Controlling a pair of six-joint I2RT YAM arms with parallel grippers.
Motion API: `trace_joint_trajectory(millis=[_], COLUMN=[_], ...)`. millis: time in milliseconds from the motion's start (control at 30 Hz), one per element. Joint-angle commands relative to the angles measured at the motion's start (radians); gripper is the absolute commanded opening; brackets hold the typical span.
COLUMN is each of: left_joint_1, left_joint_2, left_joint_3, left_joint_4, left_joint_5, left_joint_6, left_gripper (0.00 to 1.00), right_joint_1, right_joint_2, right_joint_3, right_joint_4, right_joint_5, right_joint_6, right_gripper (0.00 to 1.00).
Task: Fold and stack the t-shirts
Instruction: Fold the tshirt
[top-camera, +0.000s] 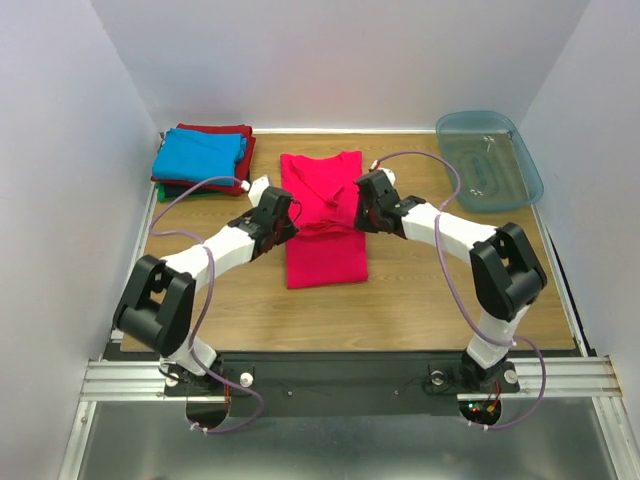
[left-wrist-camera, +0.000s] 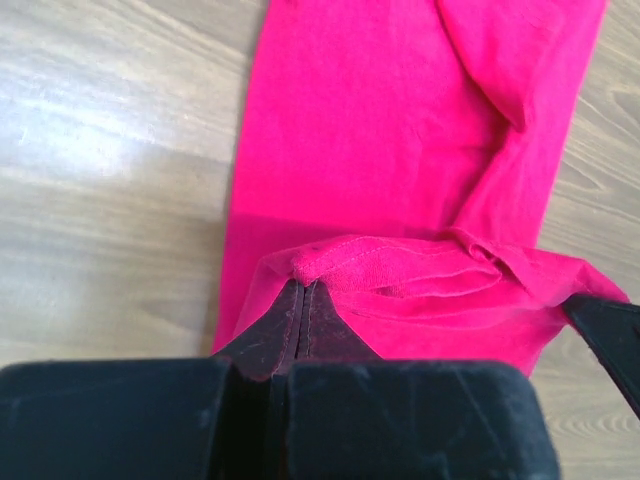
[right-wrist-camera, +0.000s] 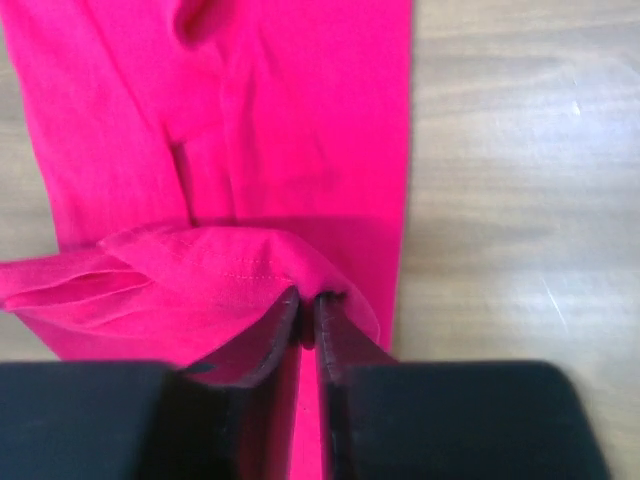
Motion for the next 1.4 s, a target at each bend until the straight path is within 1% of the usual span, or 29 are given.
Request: trace_joint_trajectory(millis=[0,33,67,100,133,167,200,333,367,400,500,533,567,667,700,767,800,833,933,1000,1033,1100,1133,1200,1233,1267,1300,1333,1367], left_joint_1=[0.025,0.025,0.025,0.026,0.026,0.026,0.026,0.025,0.025,0.023,-0.004,-0.011,-0.02,-0.047,-0.049,-0.051,-0.049,-0.049,-0.049,-0.051,-0.051,-0.049,-0.051,-0.051,-0.051,-0.051,-0.049,-0.049,-0.051], left_joint_2=[0.076,0.093,0.113,0.119,0.125,0.125,0.122,0.052,0.009,-0.012,-0.117,-0.143,-0.19,-0.252,-0.26,-0.272,-0.275,-0.276,-0.273,-0.252,-0.244,-0.211,-0.201,-0.178,-0.174,-0.165,-0.161,-0.158,-0.155], left_joint_3=[0.137,0.158,0.189,0.201,0.212,0.227,0.226,0.145,0.088,0.053,-0.116,-0.157,-0.232,-0.341,-0.36,-0.392,-0.403,-0.411,-0.443,-0.44,-0.435,-0.422,-0.42,-0.423,-0.428,-0.429,-0.431,-0.431,-0.432], left_joint_4=[-0.059,-0.082,-0.1,-0.102,-0.11,-0.133,-0.139,-0.139,-0.137,-0.131,-0.087,-0.061,-0.044,0.005,0.016,0.021,0.024,0.033,0.066,0.085,0.088,0.093,0.096,0.102,0.11,0.113,0.114,0.117,0.119], left_joint_5=[-0.007,-0.015,-0.014,-0.009,-0.006,-0.006,-0.003,0.029,0.046,0.055,0.11,0.127,0.152,0.193,0.203,0.203,0.201,0.198,0.204,0.206,0.209,0.216,0.215,0.247,0.25,0.255,0.259,0.262,0.275], left_joint_6=[0.011,0.008,0.022,0.033,0.037,0.036,0.028,0.002,-0.002,-0.008,-0.05,-0.073,-0.085,-0.116,-0.117,-0.127,-0.133,-0.137,-0.147,-0.142,-0.14,-0.133,-0.13,-0.13,-0.127,-0.124,-0.122,-0.124,-0.118], left_gripper=[0.0,0.4,0.7,0.9,0.98,0.98,0.98,0.98,0.98,0.98,0.98,0.98,0.98,0.98,0.98,0.98,0.98,0.98,0.93,0.86,0.77,0.68,0.6,0.53,0.46,0.41,0.33,0.08,0.0], right_joint_1=[-0.028,-0.036,-0.041,-0.045,-0.047,-0.047,-0.047,-0.047,-0.047,-0.045,-0.045,-0.045,-0.045,-0.044,-0.042,-0.044,-0.044,-0.042,-0.042,-0.044,-0.042,-0.044,-0.042,-0.044,-0.042,-0.044,-0.044,-0.044,-0.044], right_joint_2=[0.046,0.06,0.073,0.071,0.061,0.039,0.023,-0.069,-0.109,-0.135,-0.23,-0.25,-0.273,-0.318,-0.319,-0.312,-0.305,-0.301,-0.272,-0.256,-0.252,-0.236,-0.232,-0.221,-0.212,-0.207,-0.206,-0.204,-0.21], right_joint_3=[0.093,0.109,0.125,0.126,0.123,0.118,0.097,-0.003,-0.031,-0.099,-0.221,-0.296,-0.334,-0.429,-0.442,-0.477,-0.489,-0.499,-0.52,-0.539,-0.54,-0.552,-0.557,-0.565,-0.569,-0.572,-0.575,-0.577,-0.585], right_joint_4=[0.048,0.047,0.045,0.045,0.044,0.045,0.045,0.045,0.047,0.047,0.061,0.071,0.091,0.134,0.156,0.206,0.225,0.24,0.268,0.288,0.289,0.289,0.318,0.338,0.341,0.348,0.351,0.354,0.355], right_joint_5=[-0.046,-0.053,-0.079,-0.093,-0.104,-0.113,-0.125,-0.205,-0.251,-0.265,-0.338,-0.354,-0.368,-0.415,-0.416,-0.434,-0.442,-0.446,-0.458,-0.451,-0.446,-0.452,-0.457,-0.466,-0.465,-0.462,-0.462,-0.462,-0.465], right_joint_6=[-0.073,-0.088,-0.106,-0.11,-0.113,-0.117,-0.119,-0.11,-0.096,-0.084,-0.045,-0.032,-0.01,0.008,0.034,0.068,0.082,0.094,0.128,0.146,0.15,0.159,0.163,0.173,0.176,0.18,0.183,0.185,0.189], right_gripper=[0.4,0.49,0.52,0.61,0.68,0.8,0.99,1.0,1.0,1.0,1.0,1.0,1.0,1.0,0.99,0.93,0.89,0.79,0.66,0.61,0.55,0.5,0.47,0.45,0.39,0.34,0.29,0.11,0.02])
